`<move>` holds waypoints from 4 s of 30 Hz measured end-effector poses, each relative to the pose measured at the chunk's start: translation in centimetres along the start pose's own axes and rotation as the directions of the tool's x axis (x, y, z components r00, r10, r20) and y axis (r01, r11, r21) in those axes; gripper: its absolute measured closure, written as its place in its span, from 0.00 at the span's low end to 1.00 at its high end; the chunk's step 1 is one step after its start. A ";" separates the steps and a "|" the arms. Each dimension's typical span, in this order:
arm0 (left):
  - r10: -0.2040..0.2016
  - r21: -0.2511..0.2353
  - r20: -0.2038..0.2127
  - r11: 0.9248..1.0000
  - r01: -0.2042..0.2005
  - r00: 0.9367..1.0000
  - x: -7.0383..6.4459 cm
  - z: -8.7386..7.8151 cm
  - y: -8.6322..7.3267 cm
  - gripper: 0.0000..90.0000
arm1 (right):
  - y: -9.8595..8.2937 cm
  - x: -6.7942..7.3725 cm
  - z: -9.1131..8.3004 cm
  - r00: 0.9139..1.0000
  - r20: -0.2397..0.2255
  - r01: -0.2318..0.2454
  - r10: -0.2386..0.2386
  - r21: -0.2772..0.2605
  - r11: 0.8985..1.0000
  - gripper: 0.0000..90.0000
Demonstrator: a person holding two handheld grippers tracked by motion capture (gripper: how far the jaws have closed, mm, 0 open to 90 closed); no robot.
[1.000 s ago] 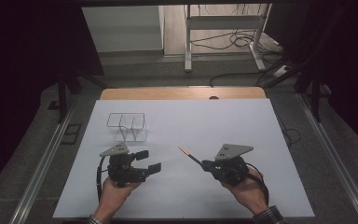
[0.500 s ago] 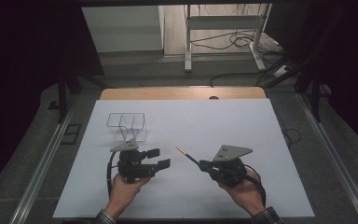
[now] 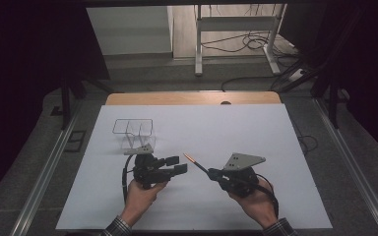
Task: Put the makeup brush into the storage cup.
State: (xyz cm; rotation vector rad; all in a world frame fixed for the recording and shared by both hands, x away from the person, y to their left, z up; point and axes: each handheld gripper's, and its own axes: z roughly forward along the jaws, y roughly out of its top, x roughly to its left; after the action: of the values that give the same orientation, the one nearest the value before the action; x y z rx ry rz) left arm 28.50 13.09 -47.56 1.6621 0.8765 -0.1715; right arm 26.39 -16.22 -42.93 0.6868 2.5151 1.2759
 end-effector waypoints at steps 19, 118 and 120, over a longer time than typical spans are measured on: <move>-0.070 -0.009 0.123 0.997 0.071 0.990 0.4 1.2 -0.1 0.56 | 0.2 0.6 0.7 1.000 -0.009 0.023 -0.023 -0.006 1.000 0.93; 0.039 -0.040 -0.036 0.998 -0.040 0.999 -0.5 -1.6 0.4 0.93 | -1.8 -1.2 0.4 0.999 0.014 -0.048 0.047 0.072 0.996 0.52; 0.044 -0.040 -0.044 0.998 -0.046 0.998 -0.5 -1.8 0.4 0.93 | -1.9 -1.3 0.3 0.999 0.017 -0.051 0.050 0.074 0.996 0.50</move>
State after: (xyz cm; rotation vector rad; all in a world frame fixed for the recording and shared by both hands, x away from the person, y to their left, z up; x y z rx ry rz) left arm 27.81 14.45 -46.43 1.6507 0.8689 -0.0858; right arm 27.08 -17.65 -44.64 0.7780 2.5598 1.1933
